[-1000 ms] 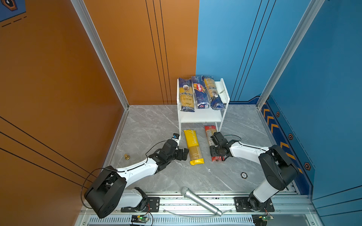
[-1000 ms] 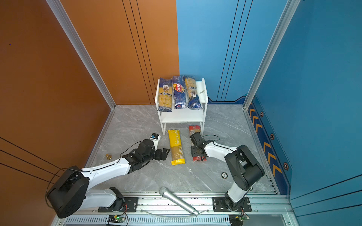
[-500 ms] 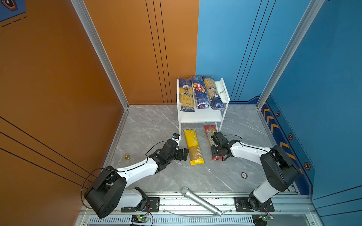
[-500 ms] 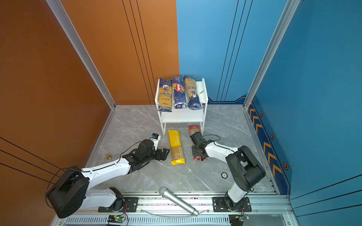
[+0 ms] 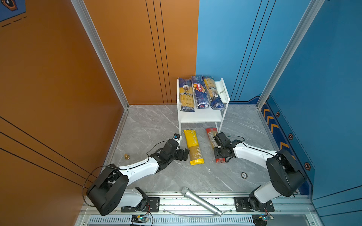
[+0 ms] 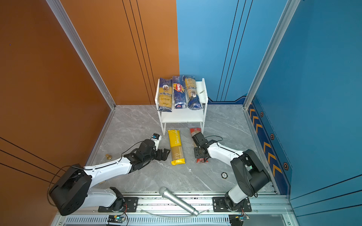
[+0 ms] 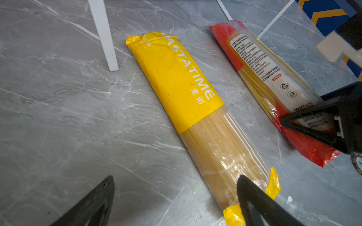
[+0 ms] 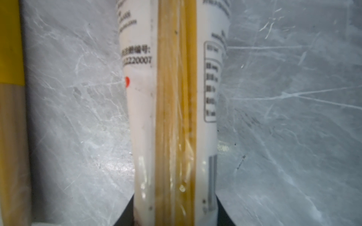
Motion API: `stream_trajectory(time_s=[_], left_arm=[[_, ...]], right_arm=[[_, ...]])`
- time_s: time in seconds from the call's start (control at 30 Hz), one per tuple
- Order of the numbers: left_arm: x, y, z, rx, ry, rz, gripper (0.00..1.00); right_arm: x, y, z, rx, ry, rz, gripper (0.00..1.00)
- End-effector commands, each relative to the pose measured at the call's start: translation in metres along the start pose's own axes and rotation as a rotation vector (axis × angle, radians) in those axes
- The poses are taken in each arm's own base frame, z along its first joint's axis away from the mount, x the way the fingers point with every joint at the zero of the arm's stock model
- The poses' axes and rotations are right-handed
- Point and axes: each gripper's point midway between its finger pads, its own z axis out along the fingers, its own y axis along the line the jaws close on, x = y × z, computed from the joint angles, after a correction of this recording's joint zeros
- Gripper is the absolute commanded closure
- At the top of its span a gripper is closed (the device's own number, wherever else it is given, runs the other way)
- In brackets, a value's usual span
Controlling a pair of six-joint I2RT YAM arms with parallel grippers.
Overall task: Arrange pasta packages on shelves
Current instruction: Pick up the pasta bag from the center of the table.
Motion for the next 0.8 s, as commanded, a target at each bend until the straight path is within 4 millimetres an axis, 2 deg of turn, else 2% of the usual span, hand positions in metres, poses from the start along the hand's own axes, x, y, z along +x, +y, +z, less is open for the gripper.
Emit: stream_trajectory(time_s=[0.0,0.27,0.5,0.77], left_arm=[[-0.008,-0.01,0.0,0.031,-0.011,0.01,0.02],[-0.006,-0.01,0.0,0.031,-0.009,0.013,0.02],[-0.006,-0.01,0.001,0.03,-0.008,0.013,0.02],[-0.005,-0.01,0.001,0.031,-0.008,0.013,0.02]], right_arm=[[0.016,-0.007,-0.008,0.004,0.054,-0.005,0.79],[0.01,-0.009,-0.021,-0.018,0.022,0.016,0.89],[0.006,-0.01,-0.033,-0.04,-0.014,0.027,0.92],[0.003,-0.016,-0.049,-0.056,-0.053,0.051,1.0]])
